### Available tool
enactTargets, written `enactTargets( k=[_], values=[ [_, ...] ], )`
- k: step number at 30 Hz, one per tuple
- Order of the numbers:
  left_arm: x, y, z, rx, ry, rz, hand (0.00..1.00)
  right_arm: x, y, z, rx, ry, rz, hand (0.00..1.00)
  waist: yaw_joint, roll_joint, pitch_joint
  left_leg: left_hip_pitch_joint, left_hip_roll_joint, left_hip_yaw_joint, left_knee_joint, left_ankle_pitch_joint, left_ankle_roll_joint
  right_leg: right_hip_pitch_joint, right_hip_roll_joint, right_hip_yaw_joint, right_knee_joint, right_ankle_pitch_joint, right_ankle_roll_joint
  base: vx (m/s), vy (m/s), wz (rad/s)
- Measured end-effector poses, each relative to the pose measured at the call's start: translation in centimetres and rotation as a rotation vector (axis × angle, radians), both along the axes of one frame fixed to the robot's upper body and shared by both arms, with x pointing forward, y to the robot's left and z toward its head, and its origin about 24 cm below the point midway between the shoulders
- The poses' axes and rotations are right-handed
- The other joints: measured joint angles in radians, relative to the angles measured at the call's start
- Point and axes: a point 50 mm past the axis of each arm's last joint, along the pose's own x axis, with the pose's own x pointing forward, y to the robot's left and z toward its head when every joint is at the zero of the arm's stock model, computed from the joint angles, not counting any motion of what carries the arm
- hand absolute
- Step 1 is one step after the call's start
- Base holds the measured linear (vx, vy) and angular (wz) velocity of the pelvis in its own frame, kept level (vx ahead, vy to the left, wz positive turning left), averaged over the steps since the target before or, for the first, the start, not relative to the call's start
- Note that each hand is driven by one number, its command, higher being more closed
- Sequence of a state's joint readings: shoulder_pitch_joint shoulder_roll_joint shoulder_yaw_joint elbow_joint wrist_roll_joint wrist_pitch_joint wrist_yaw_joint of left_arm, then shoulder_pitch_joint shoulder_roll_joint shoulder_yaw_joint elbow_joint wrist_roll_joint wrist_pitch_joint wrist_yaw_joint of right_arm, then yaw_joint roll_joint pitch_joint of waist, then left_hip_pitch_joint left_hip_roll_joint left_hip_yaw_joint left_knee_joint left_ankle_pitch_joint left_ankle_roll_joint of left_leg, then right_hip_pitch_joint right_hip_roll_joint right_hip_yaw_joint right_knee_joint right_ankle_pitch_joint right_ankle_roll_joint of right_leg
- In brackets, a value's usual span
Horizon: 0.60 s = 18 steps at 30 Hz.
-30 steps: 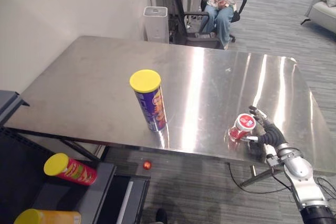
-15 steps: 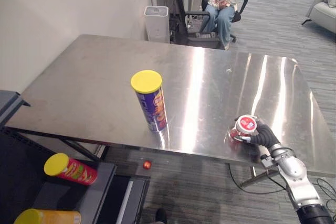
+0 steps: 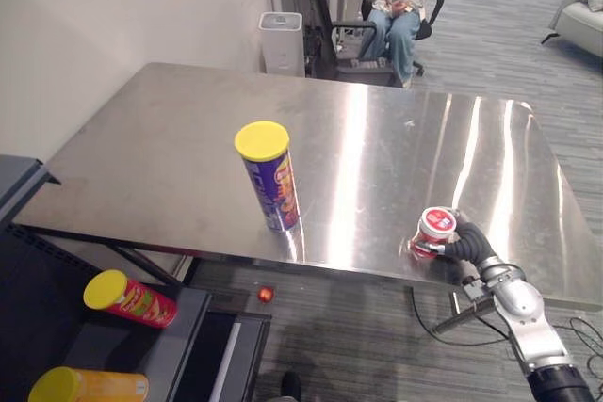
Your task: Put the gum and the chips on the shelf.
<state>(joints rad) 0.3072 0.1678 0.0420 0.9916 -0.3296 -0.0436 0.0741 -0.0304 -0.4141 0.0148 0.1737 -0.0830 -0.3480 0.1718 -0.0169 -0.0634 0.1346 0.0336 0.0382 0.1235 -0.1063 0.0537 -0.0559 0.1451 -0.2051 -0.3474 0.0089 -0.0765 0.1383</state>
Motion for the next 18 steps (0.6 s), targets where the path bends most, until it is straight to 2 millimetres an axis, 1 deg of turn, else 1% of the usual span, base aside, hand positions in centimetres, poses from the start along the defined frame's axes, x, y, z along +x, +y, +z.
enactTargets(
  k=[3,6,8,9,10,12,15,18],
  values=[
    [0.1,0.0,0.0,0.0,-0.003,0.0,0.0,0.0,-0.1,0.1,-0.001,-0.016,-0.023,1.0,0.0,0.0,0.0,-0.003,-0.001,0.0,0.0,0.002,0.001,0.001,0.0,0.001,-0.006,0.0,0.0,0.0,0.0,0.0],
    [0.1,0.0,0.0,0.004,-0.003,0.001,0.0,0.2,-0.2,0.7,-0.019,-0.066,-0.046,1.0,0.0,0.0,0.0,-0.003,-0.001,0.0,0.0,0.002,0.002,0.0,0.0,0.003,-0.005,0.0,0.0,0.0,0.0,0.0],
    [0.1,0.0,0.0,0.006,-0.002,0.004,0.0,0.2,0.1,1.8,-0.011,-0.123,-0.046,1.0,0.0,0.0,0.0,-0.002,-0.001,0.002,0.0,0.002,0.002,0.001,0.0,0.006,-0.004,0.0,0.0,0.0,-0.004,-0.02],
    [0.1,-0.1,0.0,0.009,0.0,0.003,0.0,0.2,0.4,2.8,-0.008,-0.173,-0.036,1.0,0.001,0.0,0.0,0.002,0.0,0.004,0.0,0.002,0.002,0.001,0.0,0.01,-0.004,0.001,0.001,0.0,-0.006,-0.05],
    [0.1,-0.1,0.0,0.016,0.003,-0.005,0.0,0.1,0.5,3.4,-0.006,-0.2,-0.031,1.0,0.001,0.0,0.0,0.005,0.0,0.006,0.0,0.002,0.001,0.002,0.001,0.013,-0.003,0.001,0.001,0.0,-0.009,-0.06],
    [0.2,-0.1,0.1,0.03,0.003,-0.011,0.0,0.0,0.6,5.6,0.002,-0.296,-0.023,1.0,0.0,0.0,0.0,0.012,0.003,0.01,0.0,0.001,0.0,0.004,0.002,0.018,0.003,0.002,0.001,0.0,-0.01,-0.05],
    [0.1,0.0,0.1,0.034,0.003,0.001,0.0,-0.1,1.0,6.9,0.007,-0.351,-0.003,1.0,0.004,0.0,0.0,0.024,0.009,0.027,0.0,-0.002,-0.003,0.004,0.004,0.028,0.008,0.002,0.001,-0.02,-0.007,-0.14],
    [0.1,0.0,0.1,0.037,0.003,0.006,0.0,-0.2,1.1,7.1,0.018,-0.35,0.021,1.0,0.005,0.002,0.0,0.022,0.01,0.029,0.0,-0.001,-0.003,0.001,0.005,0.029,0.007,0.002,0.001,-0.03,-0.01,-0.06]
  ],
)
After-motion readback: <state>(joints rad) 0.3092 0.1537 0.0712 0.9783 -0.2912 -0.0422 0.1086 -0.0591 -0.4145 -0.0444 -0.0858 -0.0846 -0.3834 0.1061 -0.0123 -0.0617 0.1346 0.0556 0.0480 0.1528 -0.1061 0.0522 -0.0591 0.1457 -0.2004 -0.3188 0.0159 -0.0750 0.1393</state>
